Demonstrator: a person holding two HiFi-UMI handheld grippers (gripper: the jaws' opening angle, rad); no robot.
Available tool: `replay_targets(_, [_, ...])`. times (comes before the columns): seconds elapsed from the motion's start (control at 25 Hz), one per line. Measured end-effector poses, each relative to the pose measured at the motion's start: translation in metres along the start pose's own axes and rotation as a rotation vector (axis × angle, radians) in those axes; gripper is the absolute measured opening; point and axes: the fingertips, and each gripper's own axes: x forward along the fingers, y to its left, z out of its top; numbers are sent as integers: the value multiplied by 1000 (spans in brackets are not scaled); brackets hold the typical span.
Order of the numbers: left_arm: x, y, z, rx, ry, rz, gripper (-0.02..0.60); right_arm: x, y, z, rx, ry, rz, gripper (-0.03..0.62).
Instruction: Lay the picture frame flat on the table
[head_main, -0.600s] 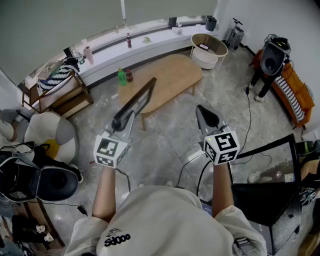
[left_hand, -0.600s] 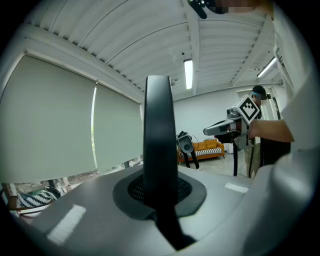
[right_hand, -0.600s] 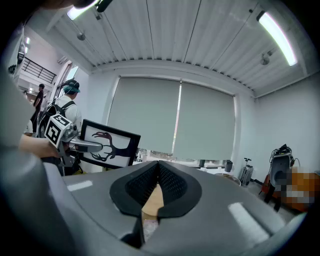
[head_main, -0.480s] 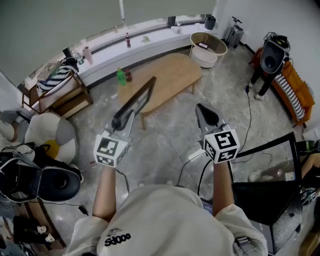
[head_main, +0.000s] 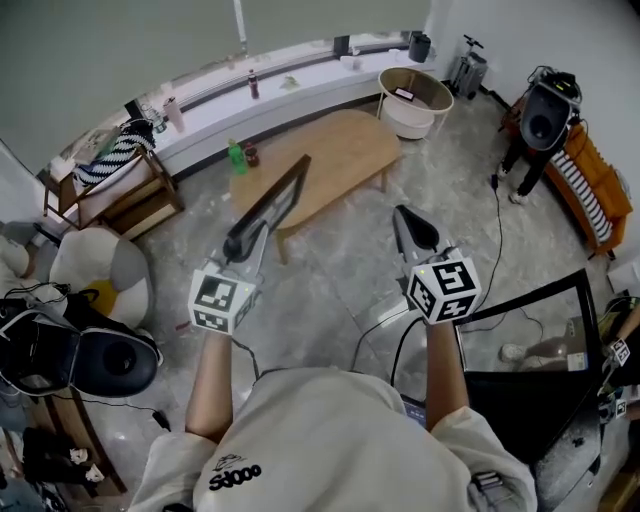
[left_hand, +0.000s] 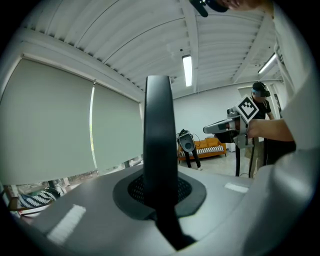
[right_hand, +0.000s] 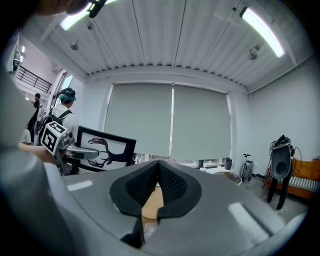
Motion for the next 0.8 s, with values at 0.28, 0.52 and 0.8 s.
replay_targets(0.28, [16,-25,2,3,16,32,20,-7,-27,-16,-13,37,35,3])
replay_targets(0.52, [39,-28,-6,-5,37,24,20,8,-47,-31,4,66,33,3])
replay_targets(0.8, [90,-7,-17,-24,44,21,20,44,-81,-48,12,108,18,4])
